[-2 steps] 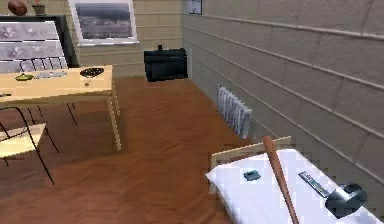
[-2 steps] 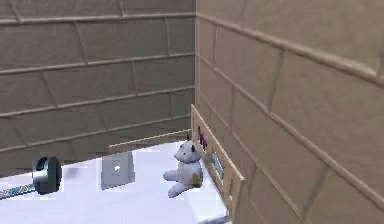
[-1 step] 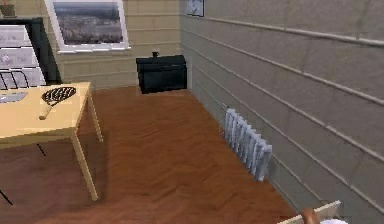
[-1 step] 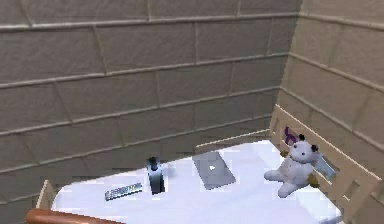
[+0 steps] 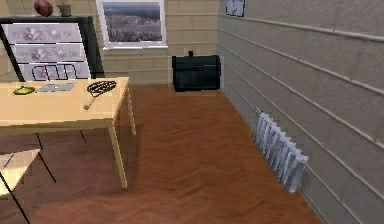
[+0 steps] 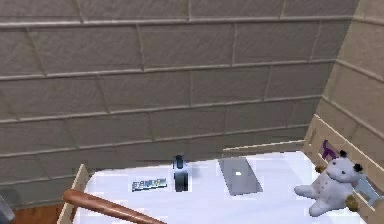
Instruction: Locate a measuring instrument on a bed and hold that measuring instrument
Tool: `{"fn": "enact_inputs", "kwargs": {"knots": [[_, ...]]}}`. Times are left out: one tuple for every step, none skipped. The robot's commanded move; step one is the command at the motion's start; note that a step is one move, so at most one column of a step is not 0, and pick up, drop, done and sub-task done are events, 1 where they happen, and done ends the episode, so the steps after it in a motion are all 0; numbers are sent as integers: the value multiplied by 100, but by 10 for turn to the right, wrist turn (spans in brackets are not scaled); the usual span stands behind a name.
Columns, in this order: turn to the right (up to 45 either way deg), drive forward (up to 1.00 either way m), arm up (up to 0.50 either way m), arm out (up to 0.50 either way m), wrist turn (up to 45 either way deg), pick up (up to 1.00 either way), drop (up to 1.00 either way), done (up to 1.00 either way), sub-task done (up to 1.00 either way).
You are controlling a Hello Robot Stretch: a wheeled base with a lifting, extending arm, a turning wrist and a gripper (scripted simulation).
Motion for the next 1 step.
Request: {"fn": "enact_inputs", "kwargs": {"knots": [[0, 0, 50, 0, 0, 0, 0, 0, 0]]}}
